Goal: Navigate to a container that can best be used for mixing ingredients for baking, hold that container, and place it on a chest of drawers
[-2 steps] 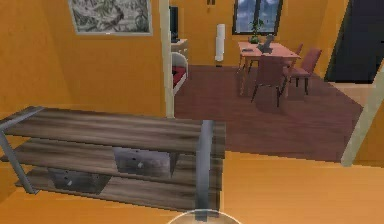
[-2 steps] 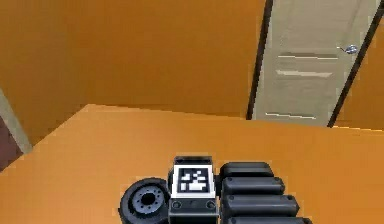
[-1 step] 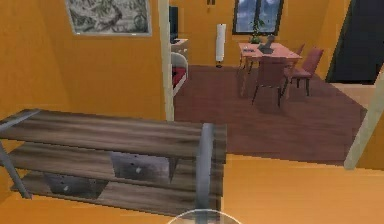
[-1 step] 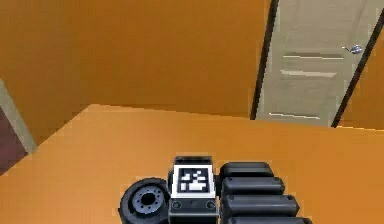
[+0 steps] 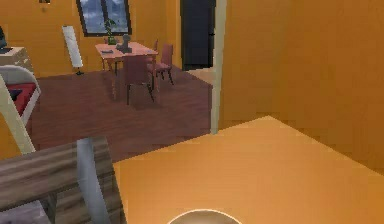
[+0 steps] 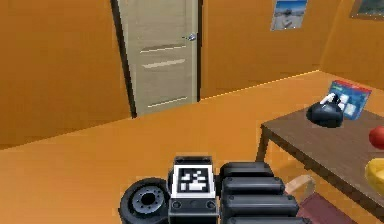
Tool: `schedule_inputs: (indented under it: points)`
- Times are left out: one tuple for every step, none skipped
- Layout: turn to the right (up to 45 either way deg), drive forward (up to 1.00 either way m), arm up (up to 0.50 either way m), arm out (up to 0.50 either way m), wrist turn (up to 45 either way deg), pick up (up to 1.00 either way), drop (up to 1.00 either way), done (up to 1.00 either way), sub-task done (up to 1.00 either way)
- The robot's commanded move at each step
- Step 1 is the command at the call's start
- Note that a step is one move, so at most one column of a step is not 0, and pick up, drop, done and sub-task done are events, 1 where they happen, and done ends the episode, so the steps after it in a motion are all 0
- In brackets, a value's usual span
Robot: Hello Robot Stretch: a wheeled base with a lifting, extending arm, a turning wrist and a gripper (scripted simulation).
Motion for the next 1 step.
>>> schedule_inputs:
  points:
    - [3.0, 0.00, 0.00, 0.00, 0.0, 0.00, 0.00, 0.00, 0.00]
